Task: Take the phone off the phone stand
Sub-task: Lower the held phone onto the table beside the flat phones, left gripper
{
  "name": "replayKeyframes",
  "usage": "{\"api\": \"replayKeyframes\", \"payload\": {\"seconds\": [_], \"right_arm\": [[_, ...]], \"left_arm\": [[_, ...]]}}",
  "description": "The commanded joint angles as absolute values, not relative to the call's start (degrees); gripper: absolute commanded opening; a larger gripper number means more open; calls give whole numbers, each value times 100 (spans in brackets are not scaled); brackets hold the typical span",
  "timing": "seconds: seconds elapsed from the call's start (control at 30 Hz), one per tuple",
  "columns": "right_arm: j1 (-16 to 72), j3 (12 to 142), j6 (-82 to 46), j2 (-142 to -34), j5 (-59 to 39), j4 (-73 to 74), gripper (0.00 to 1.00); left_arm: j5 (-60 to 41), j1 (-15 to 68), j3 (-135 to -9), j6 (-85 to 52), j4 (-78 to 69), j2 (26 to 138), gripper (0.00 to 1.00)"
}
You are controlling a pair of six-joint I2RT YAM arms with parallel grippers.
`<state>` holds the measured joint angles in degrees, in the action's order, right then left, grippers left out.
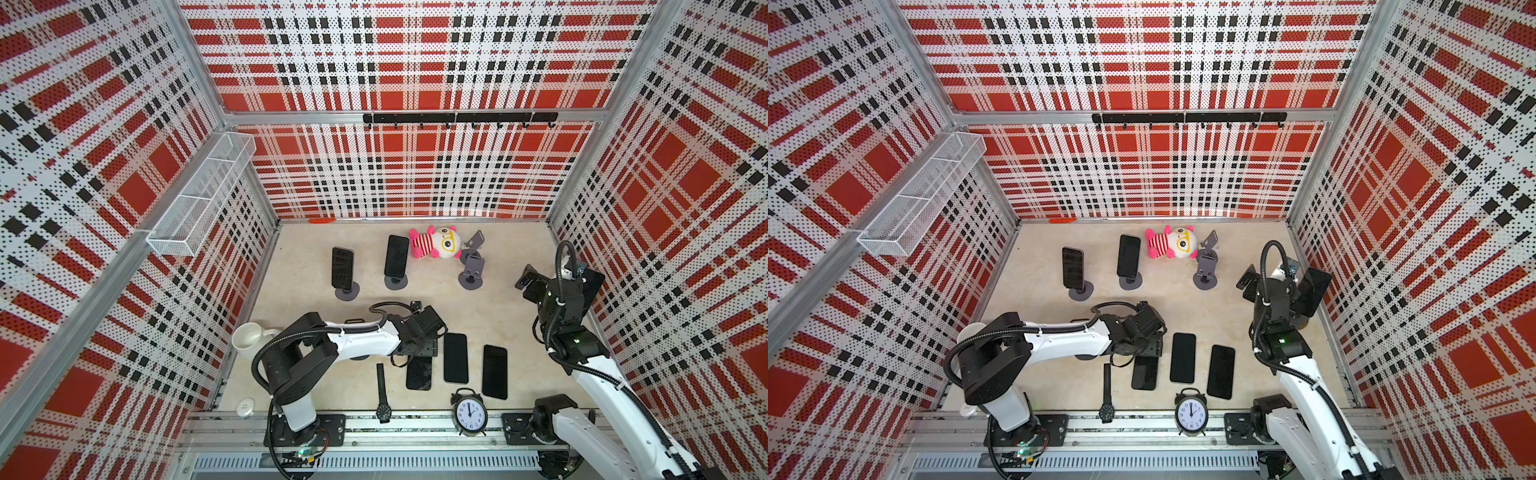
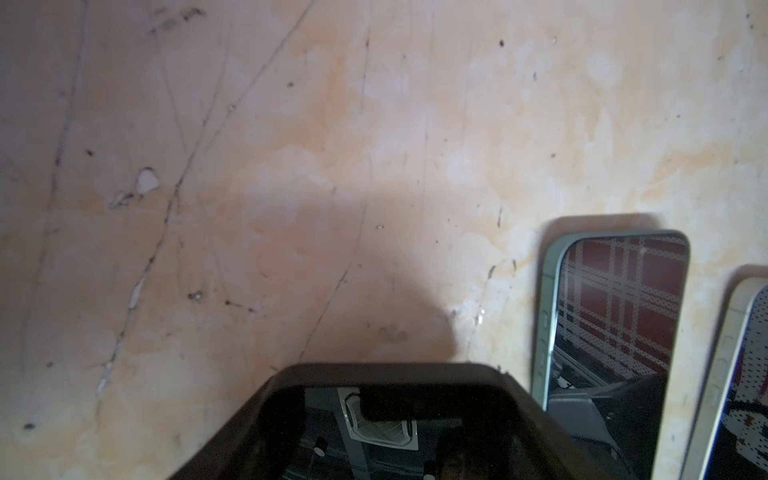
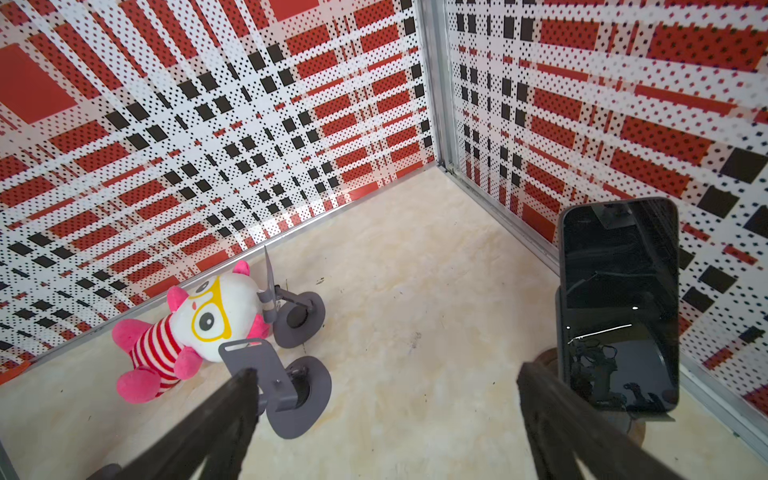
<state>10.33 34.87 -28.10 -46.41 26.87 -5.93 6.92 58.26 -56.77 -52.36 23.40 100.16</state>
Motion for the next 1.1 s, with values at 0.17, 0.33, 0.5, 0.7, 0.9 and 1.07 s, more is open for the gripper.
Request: {"api": "replayKeyframes", "payload": {"seconds": [0.17, 0.33, 0.5, 0.7, 0.9, 1.07], "right_arm": [[1010, 3330, -2959, -4178, 2665, -455, 100], [1011, 3182, -2997, -4155, 2698, -293, 100], [1011, 3212, -2980, -4169, 2647, -311, 100], [1011, 3166, -2980, -4187, 2560, -254, 100], [1011, 3182, -2994, -4193, 2564, -263, 100], [1011, 3174, -2988, -4184, 2590, -270, 100]], "left_arm": [[1114, 5937, -5691, -5469, 2559, 10405, 54], [1687, 6065, -5575, -5665, 2667, 10467, 54], [1893, 6133, -5551, -5705, 2668, 10546, 55], [1743, 6204, -5511, -5788, 2493, 10734, 56], [1619, 6257, -5508, -5714, 2397, 10915, 61], [1600, 6258, -5523, -5652, 2386, 10925, 63]]}}
